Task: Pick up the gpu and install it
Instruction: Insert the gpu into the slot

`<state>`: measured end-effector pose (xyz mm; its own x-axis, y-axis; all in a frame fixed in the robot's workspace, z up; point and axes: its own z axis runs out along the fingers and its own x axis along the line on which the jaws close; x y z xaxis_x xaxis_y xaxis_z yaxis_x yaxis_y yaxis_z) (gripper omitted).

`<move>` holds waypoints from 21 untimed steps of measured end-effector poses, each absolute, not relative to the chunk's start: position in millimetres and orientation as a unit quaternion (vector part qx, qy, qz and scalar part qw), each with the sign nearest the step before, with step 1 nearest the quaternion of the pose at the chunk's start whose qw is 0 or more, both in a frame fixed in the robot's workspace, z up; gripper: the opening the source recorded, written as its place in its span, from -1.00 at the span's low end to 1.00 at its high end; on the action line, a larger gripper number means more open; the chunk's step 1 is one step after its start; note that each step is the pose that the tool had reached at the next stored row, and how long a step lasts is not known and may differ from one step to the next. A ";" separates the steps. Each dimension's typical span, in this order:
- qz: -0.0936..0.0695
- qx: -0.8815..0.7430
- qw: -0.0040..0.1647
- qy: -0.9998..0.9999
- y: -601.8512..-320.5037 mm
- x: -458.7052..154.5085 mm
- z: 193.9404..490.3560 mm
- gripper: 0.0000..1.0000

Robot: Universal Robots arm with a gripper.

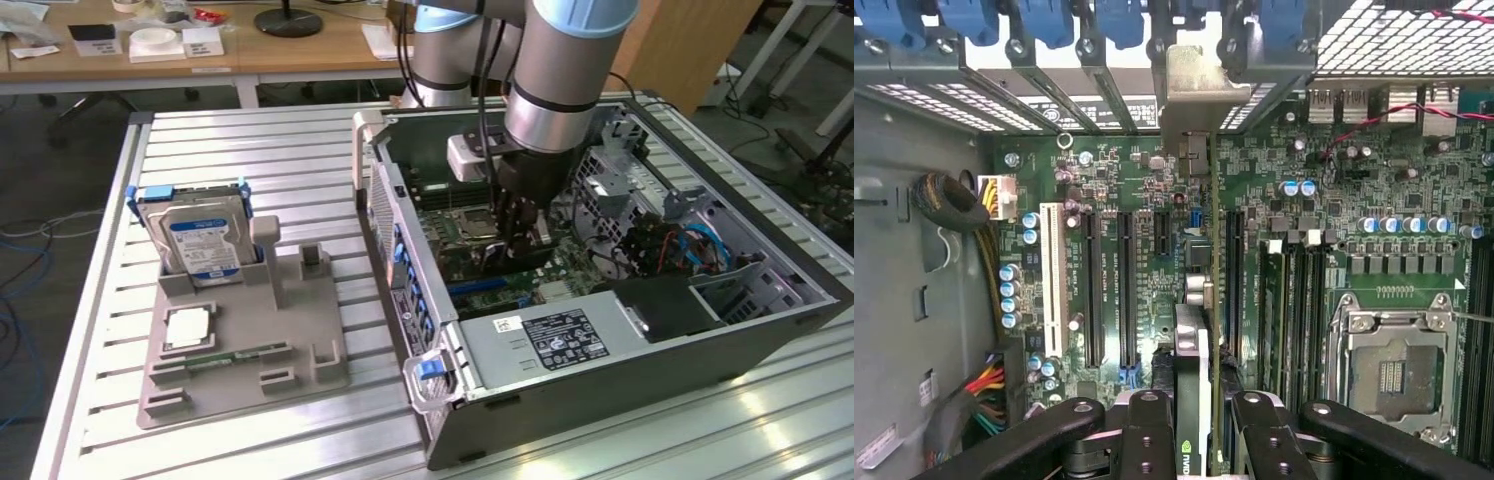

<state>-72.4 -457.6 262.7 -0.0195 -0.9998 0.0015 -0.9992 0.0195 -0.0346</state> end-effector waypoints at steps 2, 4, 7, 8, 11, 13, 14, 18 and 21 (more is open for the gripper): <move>-0.013 -0.700 0.012 0.714 -457.5 -73.0 262.5 -0.46; -0.013 -0.700 0.012 0.714 -457.5 -74.3 262.2 -0.46; -0.013 -0.700 0.012 0.714 -457.4 -75.9 262.1 -0.46; -0.013 -0.700 0.012 0.714 -457.4 -76.1 262.2 -0.46; -0.013 -0.700 0.012 0.714 -457.2 -76.8 262.1 -0.46; -0.013 -0.700 0.012 0.714 -456.9 -77.4 261.9 -0.46; -0.013 -0.700 0.012 0.714 -456.9 -77.6 261.9 -0.46; -0.013 -0.700 0.012 0.714 -456.8 -79.5 261.7 -0.46; -0.013 -0.700 0.012 0.714 -456.8 -81.0 261.6 -0.46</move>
<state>-81.0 -456.8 261.6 -0.0196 -0.9998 0.0013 -0.9992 0.0196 -0.0346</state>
